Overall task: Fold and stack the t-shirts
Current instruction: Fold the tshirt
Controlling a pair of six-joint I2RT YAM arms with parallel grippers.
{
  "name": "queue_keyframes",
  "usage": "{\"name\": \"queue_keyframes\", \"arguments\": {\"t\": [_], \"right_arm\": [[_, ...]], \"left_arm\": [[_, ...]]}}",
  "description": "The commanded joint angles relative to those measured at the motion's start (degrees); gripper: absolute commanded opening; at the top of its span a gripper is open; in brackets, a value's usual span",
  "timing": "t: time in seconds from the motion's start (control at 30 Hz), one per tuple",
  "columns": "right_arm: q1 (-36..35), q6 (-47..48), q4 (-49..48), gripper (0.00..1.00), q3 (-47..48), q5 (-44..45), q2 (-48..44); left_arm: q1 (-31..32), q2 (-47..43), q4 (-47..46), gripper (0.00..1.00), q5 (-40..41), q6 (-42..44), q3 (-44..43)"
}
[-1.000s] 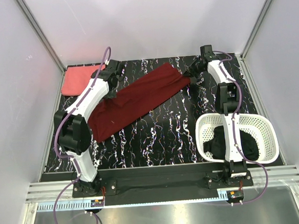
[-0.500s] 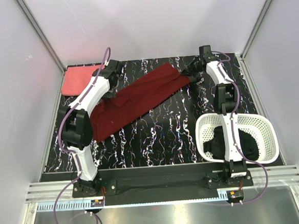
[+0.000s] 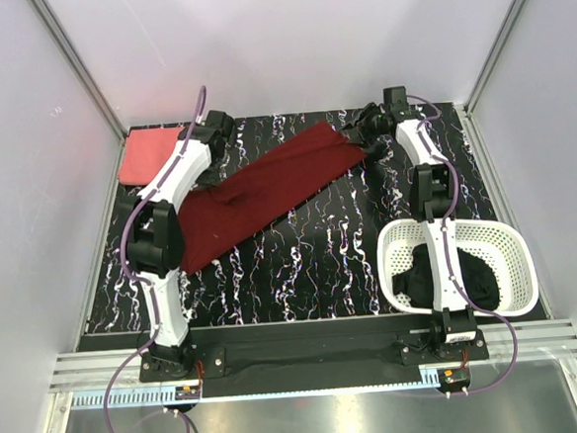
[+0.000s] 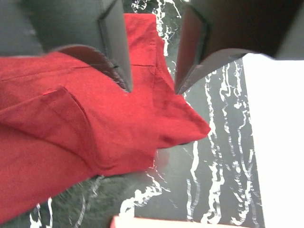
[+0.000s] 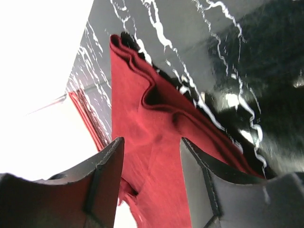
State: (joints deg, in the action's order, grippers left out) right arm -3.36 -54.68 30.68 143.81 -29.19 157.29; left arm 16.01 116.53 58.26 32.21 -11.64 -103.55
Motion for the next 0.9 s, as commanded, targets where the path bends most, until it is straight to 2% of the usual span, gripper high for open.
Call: {"name": "queue_keyframes", "arguments": {"t": [0.0,0.1,0.17,0.23,0.33,0.5,0.63,0.73,0.77,0.83,0.87], "right_arm": [[-0.2,5.7,3.3,0.58,1.4,0.5,-8.0],[-0.2,11.8,7.6,0.6,-1.5,2.3,-12.6],[-0.2,16.2,11.7,0.67,-2.2,5.2,-14.0],[-0.3,18.3,14.0,0.68,-2.7,6.0,-15.4],[-1.0,19.4,16.0,0.68,-6.2,5.8,-18.2],[-3.8,19.5,12.8,0.67,-16.4,5.4,-23.8],[-4.9,19.1,12.4,0.51,-18.6,5.6,-24.0],[-5.3,19.3,13.2,0.45,-17.8,5.8,-22.7],[-5.3,19.5,13.4,0.37,-17.2,6.2,-22.3],[-5.3,20.0,13.3,0.31,-16.6,6.6,-21.1],[-5.3,20.3,13.2,0.22,-15.7,6.8,-20.6]], "left_arm": [[-0.5,-4.8,0.7,0.5,3.7,-3.0,-4.2],[-0.6,-8.0,2.4,0.57,1.6,-4.3,-4.1],[-0.6,-10.3,2.9,0.58,-2.8,-4.4,-3.0],[-0.6,-12.4,2.4,0.59,-6.6,-4.8,1.0],[-0.8,-17.2,0.5,0.54,-11.6,-6.2,9.5],[-1.3,-25.5,-3.1,0.45,-19.2,-12.0,23.5],[-2.1,-29.0,-5.2,0.35,-21.6,-17.7,31.8],[-3.9,-31.4,-8.6,0.27,-24.7,-21.5,38.0],[-4.3,-31.9,-9.3,0.23,-25.3,-22.5,40.6],[-6.6,-32.3,-11.6,0.2,-27.7,-24.6,42.7],[-7.2,-32.2,-12.1,0.18,-28.3,-25.1,43.7]]}}
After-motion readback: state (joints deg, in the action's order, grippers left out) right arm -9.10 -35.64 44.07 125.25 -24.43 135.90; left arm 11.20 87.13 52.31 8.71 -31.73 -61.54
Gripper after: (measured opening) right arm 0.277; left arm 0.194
